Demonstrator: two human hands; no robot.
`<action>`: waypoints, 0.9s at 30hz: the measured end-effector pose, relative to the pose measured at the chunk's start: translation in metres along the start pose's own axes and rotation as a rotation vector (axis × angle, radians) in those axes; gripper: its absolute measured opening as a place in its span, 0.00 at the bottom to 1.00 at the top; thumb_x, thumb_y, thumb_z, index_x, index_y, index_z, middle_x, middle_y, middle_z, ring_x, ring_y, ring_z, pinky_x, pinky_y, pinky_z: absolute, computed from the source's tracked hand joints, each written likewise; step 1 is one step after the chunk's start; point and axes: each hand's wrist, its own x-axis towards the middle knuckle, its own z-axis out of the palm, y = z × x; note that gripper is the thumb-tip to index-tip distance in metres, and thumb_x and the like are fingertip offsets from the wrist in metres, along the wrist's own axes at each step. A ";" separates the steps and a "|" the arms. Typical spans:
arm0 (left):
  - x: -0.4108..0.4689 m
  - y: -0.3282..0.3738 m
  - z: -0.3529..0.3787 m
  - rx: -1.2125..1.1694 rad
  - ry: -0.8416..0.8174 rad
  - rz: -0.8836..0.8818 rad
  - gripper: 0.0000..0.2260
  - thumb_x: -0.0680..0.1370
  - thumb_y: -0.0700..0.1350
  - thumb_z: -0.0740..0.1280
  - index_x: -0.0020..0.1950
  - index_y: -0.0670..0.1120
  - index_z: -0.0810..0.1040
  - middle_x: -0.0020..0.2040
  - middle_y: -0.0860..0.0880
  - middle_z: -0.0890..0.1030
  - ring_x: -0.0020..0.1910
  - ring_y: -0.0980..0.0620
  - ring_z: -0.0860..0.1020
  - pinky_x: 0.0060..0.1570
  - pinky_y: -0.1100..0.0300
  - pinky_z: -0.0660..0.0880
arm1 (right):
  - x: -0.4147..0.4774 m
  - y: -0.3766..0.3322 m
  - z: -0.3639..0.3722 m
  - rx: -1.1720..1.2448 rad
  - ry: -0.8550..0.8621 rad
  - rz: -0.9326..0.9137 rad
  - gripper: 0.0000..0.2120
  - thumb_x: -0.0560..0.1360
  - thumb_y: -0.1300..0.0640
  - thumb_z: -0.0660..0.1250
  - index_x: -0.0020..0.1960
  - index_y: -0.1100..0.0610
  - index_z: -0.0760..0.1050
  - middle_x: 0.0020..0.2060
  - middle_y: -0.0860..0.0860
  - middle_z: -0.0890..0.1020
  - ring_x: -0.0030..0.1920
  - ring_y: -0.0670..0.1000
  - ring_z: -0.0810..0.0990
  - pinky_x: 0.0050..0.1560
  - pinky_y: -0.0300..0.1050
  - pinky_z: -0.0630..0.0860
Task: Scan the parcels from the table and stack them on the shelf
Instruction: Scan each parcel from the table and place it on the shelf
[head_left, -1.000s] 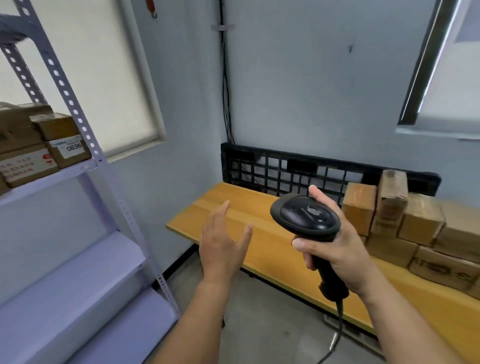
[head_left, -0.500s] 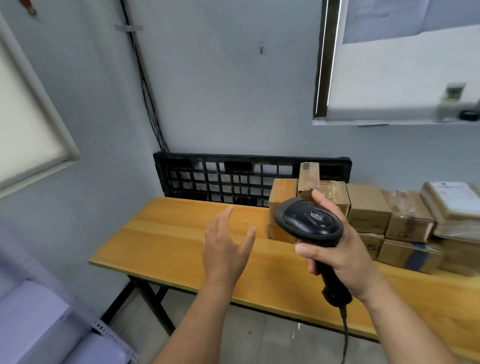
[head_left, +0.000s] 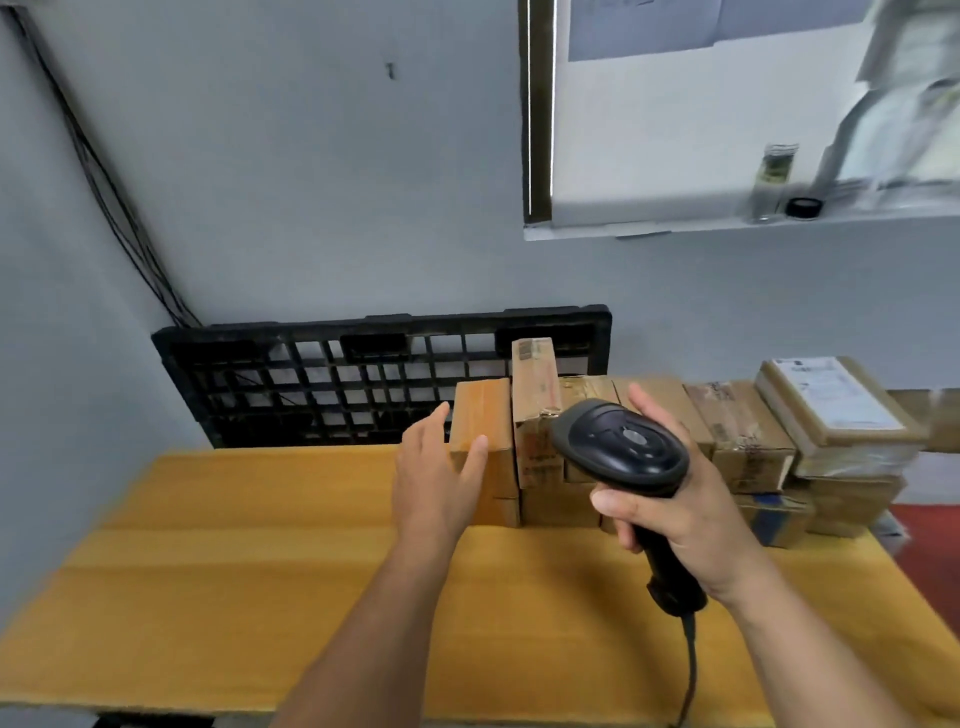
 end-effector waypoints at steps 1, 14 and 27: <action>0.011 -0.001 0.006 0.019 -0.026 -0.001 0.26 0.80 0.56 0.61 0.76 0.51 0.62 0.73 0.50 0.66 0.72 0.52 0.63 0.68 0.55 0.64 | 0.006 0.002 -0.002 0.002 0.014 0.013 0.47 0.63 0.60 0.80 0.72 0.33 0.60 0.36 0.47 0.84 0.28 0.58 0.77 0.32 0.46 0.77; 0.074 -0.012 0.060 0.259 -0.370 -0.183 0.28 0.79 0.65 0.55 0.75 0.53 0.60 0.69 0.43 0.68 0.66 0.43 0.69 0.61 0.49 0.72 | 0.055 0.018 -0.014 -0.052 0.105 0.077 0.47 0.61 0.58 0.80 0.71 0.31 0.62 0.43 0.51 0.83 0.28 0.57 0.77 0.32 0.49 0.79; 0.083 -0.014 0.042 0.233 -0.356 -0.339 0.38 0.70 0.68 0.63 0.75 0.55 0.56 0.63 0.39 0.68 0.60 0.38 0.70 0.57 0.48 0.73 | 0.050 0.014 -0.017 -0.067 0.100 0.058 0.45 0.62 0.59 0.79 0.68 0.28 0.63 0.46 0.54 0.81 0.28 0.58 0.77 0.33 0.49 0.79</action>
